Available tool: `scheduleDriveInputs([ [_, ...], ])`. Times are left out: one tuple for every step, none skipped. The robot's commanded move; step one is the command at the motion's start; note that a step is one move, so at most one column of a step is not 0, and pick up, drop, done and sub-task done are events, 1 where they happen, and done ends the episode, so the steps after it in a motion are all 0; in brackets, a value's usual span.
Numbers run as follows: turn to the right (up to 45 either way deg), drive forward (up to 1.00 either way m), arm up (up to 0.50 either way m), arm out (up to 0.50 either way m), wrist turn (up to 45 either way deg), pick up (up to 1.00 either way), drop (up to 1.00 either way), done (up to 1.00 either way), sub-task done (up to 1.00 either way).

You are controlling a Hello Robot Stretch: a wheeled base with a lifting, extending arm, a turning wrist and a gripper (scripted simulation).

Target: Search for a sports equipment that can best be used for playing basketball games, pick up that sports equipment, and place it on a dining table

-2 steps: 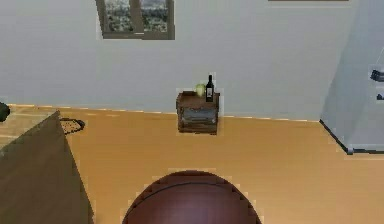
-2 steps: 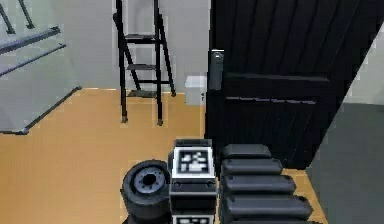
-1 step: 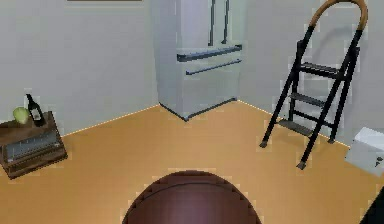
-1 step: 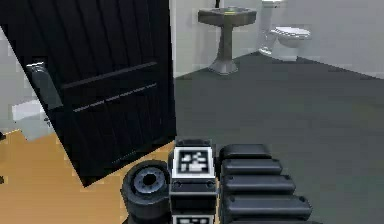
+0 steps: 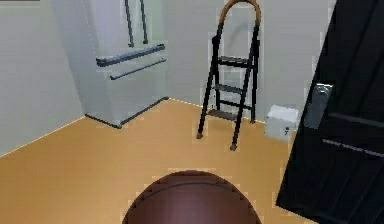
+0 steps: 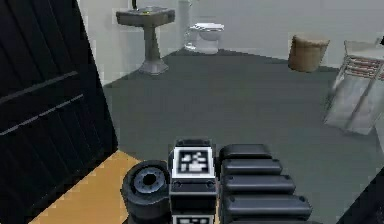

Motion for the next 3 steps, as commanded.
scheduleDriveInputs([
  [0.0, 0.25, 0.00, 0.00, 0.0, 0.00, 0.00, 0.00, 0.00],
  [-45.0, 0.00, 0.00, 0.00, 0.0, 0.00, 0.00, 0.00, 0.00],
  [-42.0, 0.00, 0.00, 0.00, 0.0, 0.00, 0.00, 0.00, 0.00],
])
